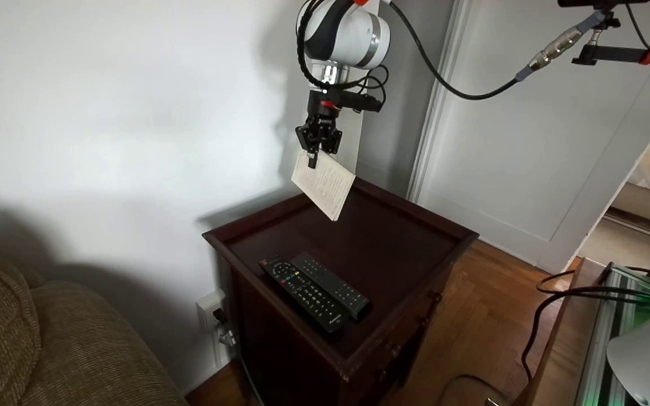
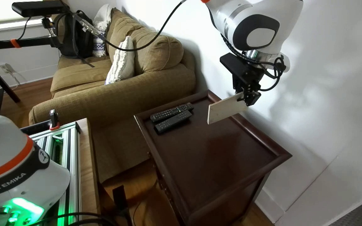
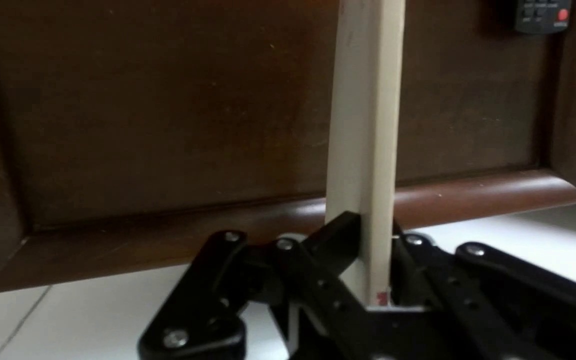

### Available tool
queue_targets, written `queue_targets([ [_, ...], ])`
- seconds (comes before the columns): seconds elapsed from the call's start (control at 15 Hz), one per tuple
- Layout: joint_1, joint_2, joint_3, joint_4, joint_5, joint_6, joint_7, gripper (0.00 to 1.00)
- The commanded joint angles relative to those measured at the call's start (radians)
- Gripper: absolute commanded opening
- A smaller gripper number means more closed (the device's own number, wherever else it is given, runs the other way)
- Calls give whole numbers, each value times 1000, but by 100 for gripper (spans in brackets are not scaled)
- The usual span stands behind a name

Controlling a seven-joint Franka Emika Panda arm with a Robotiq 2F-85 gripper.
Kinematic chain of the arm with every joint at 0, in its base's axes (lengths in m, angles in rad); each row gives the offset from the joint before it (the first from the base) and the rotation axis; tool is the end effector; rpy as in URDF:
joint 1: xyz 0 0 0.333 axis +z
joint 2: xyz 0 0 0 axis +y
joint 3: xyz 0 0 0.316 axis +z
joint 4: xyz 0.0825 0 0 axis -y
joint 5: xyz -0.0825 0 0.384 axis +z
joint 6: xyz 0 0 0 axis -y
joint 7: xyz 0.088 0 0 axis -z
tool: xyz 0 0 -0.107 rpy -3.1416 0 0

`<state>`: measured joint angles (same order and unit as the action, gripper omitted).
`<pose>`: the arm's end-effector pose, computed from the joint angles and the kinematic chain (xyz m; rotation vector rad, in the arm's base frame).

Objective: Turn the white book over

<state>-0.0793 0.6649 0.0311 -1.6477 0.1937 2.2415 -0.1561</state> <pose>0.6787 -0.0295 0.2199 -2.9672 0.0358 0.0802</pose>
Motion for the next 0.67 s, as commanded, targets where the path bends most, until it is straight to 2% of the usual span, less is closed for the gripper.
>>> queue_targets([
  [0.0, 83, -43, -86, -63, -164, -33, 146, 3],
  [0.4, 192, -22, -181, -109, -458, -25, 291, 3],
  [0.6, 209, -10, -173, -134, -524, 32, 326, 3],
])
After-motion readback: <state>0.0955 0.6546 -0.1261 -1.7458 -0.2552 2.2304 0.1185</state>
